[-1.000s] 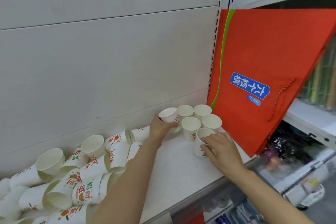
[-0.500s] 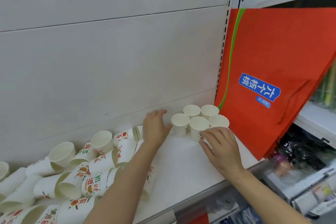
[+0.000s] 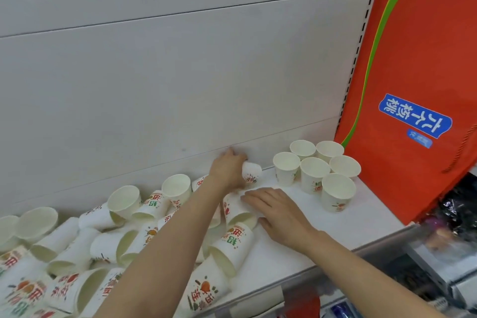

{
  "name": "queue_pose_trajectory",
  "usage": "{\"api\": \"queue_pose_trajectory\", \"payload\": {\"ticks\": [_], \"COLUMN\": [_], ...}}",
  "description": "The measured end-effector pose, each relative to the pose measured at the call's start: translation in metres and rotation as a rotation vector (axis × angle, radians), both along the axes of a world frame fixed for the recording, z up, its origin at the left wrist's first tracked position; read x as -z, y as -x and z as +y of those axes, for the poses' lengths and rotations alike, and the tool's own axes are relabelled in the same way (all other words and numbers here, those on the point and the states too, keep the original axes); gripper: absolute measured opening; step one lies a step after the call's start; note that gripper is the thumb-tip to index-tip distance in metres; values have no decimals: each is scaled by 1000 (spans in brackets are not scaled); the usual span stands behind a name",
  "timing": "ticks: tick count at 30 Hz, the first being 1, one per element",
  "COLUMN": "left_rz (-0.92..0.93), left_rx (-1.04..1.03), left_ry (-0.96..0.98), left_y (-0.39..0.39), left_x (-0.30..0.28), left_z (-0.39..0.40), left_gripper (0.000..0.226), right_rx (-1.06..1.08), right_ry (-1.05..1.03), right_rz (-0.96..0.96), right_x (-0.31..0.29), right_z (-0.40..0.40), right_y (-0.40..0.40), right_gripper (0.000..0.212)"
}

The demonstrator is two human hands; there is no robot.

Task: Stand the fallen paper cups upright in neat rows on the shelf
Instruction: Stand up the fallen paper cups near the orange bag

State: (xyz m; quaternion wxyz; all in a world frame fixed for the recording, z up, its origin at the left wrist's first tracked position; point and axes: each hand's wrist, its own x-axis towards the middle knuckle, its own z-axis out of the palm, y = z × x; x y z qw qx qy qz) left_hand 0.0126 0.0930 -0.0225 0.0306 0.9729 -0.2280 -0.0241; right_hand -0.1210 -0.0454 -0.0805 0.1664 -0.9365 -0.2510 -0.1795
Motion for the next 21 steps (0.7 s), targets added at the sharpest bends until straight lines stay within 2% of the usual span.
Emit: {"api": "queue_pose_trajectory", "payload": {"ticks": [3, 5, 11, 14, 18, 21], "left_rz": [2, -11, -90, -33, -2, -13], "left_rx": [98, 144, 138, 129, 139, 146], "left_ry": [59, 96, 229, 287, 373, 454], "left_y": [-2, -4, -5, -4, 2, 7], "left_x": [-9, -8, 16, 19, 13, 10], "left_z": [-10, -17, -28, -29, -16, 6], "left_gripper": [75, 73, 68, 78, 83, 71], "right_rx": [-46, -74, -77, -47, 77, 221], "right_ry": [146, 231, 290, 276, 201, 54], "right_rz": [25, 29, -58, -101, -27, 96], "right_x": [3, 3, 2, 2, 10, 13], "right_z": [3, 7, 16, 16, 9, 7], "right_y": [0, -1, -8, -13, -9, -4], "right_gripper": [92, 98, 71, 52, 63, 59]}}
